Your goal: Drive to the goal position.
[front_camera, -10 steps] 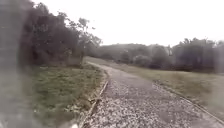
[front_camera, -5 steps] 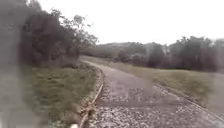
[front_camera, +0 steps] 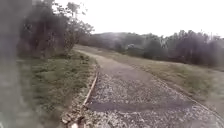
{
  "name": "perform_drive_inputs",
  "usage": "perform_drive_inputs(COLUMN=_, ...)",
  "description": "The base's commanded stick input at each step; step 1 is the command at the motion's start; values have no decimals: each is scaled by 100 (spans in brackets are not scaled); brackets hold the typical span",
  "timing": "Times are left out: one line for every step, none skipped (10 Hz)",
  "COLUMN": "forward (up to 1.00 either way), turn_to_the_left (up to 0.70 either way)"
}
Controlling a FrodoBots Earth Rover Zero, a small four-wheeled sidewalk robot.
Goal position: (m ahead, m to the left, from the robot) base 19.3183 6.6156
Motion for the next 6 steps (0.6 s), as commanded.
perform_drive_inputs(forward=70, turn_to_the_left=0)
perform_drive_inputs(forward=70, turn_to_the_left=0)
perform_drive_inputs(forward=70, turn_to_the_left=0)
perform_drive_inputs(forward=70, turn_to_the_left=0)
perform_drive_inputs(forward=70, turn_to_the_left=0)
perform_drive_inputs(forward=70, turn_to_the_left=0)
